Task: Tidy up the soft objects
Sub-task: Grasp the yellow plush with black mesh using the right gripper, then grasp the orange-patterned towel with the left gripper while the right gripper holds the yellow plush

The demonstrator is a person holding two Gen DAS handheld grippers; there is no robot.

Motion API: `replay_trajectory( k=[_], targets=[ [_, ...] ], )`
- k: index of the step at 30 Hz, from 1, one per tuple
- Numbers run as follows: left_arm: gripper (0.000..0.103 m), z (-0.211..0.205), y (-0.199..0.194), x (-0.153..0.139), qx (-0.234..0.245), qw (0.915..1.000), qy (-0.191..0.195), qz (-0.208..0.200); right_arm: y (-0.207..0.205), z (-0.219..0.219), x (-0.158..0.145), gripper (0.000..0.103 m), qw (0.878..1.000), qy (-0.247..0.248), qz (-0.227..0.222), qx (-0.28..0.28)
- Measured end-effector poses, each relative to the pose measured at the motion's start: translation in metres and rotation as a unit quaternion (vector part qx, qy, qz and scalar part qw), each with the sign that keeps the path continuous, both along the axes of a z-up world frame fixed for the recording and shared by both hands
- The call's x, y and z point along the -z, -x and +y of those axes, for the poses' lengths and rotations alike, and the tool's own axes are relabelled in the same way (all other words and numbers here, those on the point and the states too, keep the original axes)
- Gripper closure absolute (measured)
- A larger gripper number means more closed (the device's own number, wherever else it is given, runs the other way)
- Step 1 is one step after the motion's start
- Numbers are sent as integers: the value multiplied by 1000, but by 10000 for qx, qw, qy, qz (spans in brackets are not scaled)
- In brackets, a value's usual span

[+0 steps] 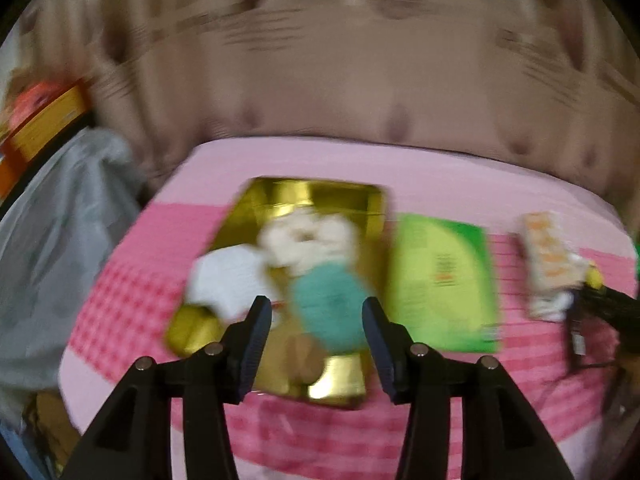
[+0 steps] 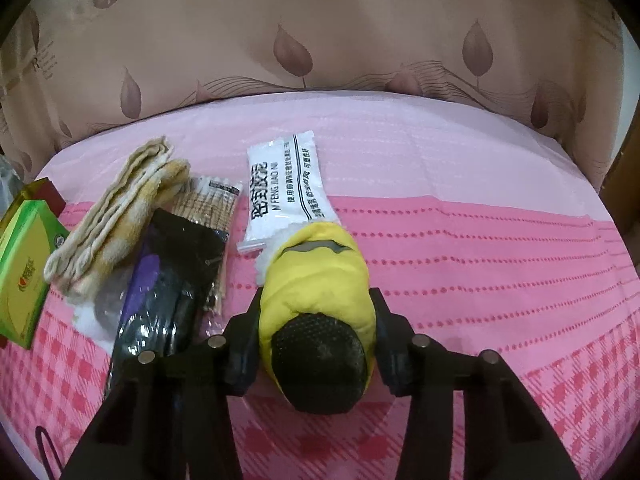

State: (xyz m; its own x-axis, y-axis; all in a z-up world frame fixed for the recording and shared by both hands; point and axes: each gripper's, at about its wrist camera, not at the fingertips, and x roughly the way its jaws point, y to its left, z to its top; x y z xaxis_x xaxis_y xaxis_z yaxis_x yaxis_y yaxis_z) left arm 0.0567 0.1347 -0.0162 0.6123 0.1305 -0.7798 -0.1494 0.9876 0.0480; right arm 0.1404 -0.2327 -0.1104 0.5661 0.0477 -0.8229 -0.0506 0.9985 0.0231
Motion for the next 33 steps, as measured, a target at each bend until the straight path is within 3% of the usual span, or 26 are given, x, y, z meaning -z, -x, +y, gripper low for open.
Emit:
replay_trajectory(
  k=[3,8,16,24,32,33],
  targets=[
    [50,-41,-17,-3,553,9984,51,58,9,-7,1,60,10000,38,7,33],
    [49,-112,-41,-5,1452,9887,213,290,30,-21,1,60,9999,50,2,132],
    [46,-194,-88,10,2188,9715,412,812,34,-22,2,59,9998,147,-3,164],
    [46,-238,-138,41,2126,9667,420,1359,36,-23,2,57,9999,34,1,149],
    [46,-245,-160,68,1820,9710,183,1540,33,-28,4,53,9998,-130,2,128],
    [63,-245,-161,69,1786,9719,221,1516,33,-28,4,53,9998,-146,2,118]
  ],
)
